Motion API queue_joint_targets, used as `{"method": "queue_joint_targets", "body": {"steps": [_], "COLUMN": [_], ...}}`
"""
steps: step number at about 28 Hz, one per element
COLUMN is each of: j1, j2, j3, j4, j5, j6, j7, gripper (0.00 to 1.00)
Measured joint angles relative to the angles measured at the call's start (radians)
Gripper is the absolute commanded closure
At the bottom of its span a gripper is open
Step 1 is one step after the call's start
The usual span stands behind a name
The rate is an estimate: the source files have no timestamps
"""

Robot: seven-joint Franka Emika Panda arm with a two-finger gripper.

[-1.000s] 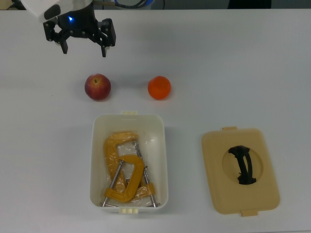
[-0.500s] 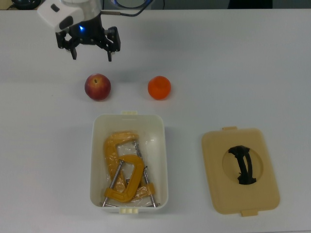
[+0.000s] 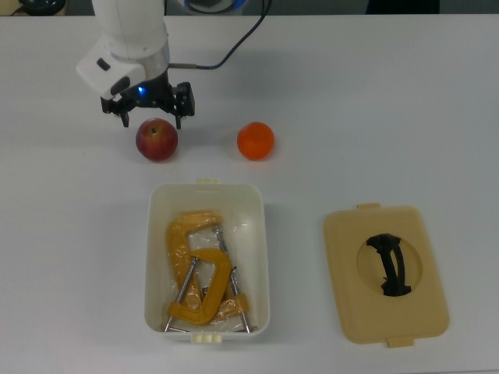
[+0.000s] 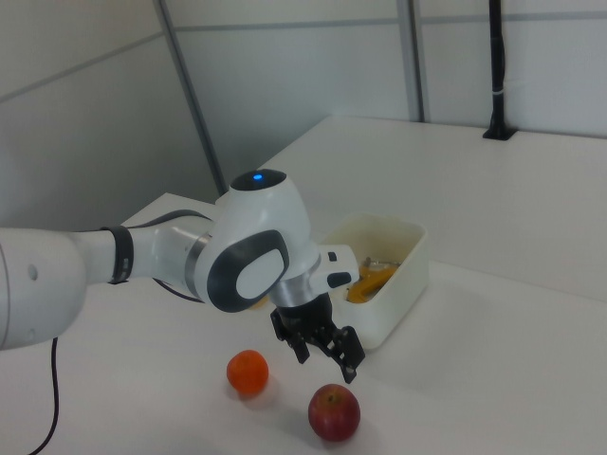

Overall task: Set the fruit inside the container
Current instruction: 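Move the open gripper over the red apple and lower it, then close the gripper around the red apple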

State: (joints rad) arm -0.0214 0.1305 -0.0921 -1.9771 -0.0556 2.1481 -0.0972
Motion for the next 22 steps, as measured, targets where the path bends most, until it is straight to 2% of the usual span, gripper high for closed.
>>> {"method": "queue_joint_targets", "body": {"steps": [11, 17, 18, 19, 20, 22], "j1": [0.002, 0.002, 0.002, 0.002, 0.003, 0.004], "j2": [0.067, 0.099, 0.103, 0.108, 0.111, 0.117], "j3": [0.002, 0.005, 0.008, 0.011, 0.014, 0.021], "j4": [-0.023, -0.033, -0.033, -0.033, -0.033, -0.033], "j5": [-0.064, -0.081, -0.083, -0.086, -0.092, -0.106], "j6": [0.001, 0.001, 0.001, 0.001, 0.001, 0.001], "j7": [-0.001, -0.003, -0.004, -0.004, -0.005, -0.005], "gripper": [0.0, 0.0, 0.1, 0.25, 0.48, 0.67]}}
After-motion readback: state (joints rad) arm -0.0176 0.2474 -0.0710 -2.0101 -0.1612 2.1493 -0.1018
